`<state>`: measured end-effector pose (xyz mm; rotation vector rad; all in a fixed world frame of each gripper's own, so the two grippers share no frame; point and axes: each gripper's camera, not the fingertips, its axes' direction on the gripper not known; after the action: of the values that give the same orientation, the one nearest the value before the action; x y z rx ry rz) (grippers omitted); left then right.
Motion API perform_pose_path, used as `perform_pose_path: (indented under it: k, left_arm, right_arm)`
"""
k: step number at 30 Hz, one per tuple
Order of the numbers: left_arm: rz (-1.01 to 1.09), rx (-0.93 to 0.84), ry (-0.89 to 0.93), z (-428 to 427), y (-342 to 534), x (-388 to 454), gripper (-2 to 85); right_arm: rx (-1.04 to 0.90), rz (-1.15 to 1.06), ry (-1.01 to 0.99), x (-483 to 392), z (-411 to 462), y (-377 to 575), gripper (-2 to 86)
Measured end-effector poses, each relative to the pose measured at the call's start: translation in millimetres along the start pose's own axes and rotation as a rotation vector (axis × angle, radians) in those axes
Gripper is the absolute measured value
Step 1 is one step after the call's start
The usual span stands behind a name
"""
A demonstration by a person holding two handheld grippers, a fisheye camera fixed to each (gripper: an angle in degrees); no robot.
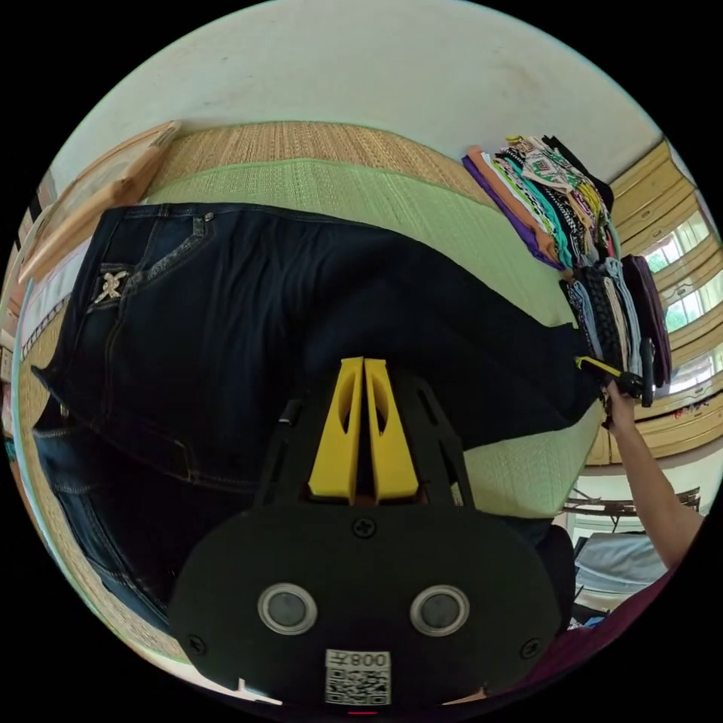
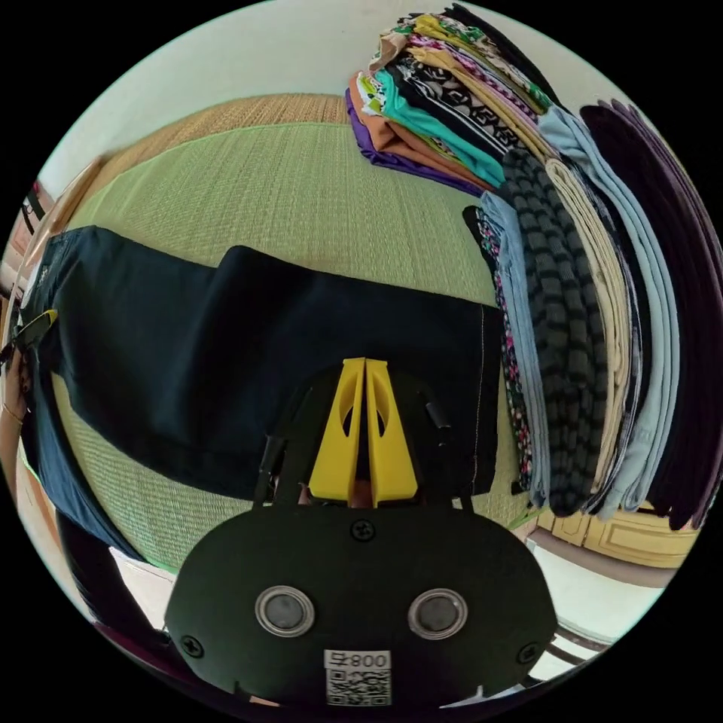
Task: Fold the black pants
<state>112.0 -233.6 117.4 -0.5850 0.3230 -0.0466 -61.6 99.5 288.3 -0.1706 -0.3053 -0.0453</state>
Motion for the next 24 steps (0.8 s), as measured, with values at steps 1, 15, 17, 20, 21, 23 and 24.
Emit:
perform_pose_path:
  k: [1, 15, 17, 20, 21, 23, 24]
  left_arm:
    - [0.004, 0.005, -0.012, 3.4, -4.1, 5.8, 0.4]
    - [-0.026, 0.138, 0.118, 53.5, -19.6, 128.6, 1.3]
    - [-0.008, 0.141, 0.19, 50.4, -2.6, 143.7, 2.3]
    - [0.076, 0.062, 0.289, 58.9, 28.4, 184.7, 4.6]
    - [0.126, 0.006, 0.323, 68.4, 39.4, 208.2, 5.6]
    - [0.233, -0.087, 0.354, 87.7, 52.1, 252.2, 6.7]
    - [0.308, -0.142, 0.355, 101.1, 56.4, 283.6, 7.1]
  right_arm:
    - [0.009, 0.008, -0.01, 2.5, 7.9, -13.8, 0.1]
    - [0.04, 0.196, -0.181, 63.2, 82.3, -3.7, 1.1]
    - [0.065, 0.206, -0.223, 73.5, 84.7, 25.0, 2.6]
    - [0.104, 0.19, -0.33, 80.9, 84.1, 87.8, 5.4]
    - [0.121, 0.183, -0.387, 80.5, 83.1, 118.9, 5.8]
    - [0.126, 0.171, -0.453, 77.0, 82.5, 168.3, 5.9]
    - [0.131, 0.173, -0.493, 74.2, 81.9, 202.4, 6.0]
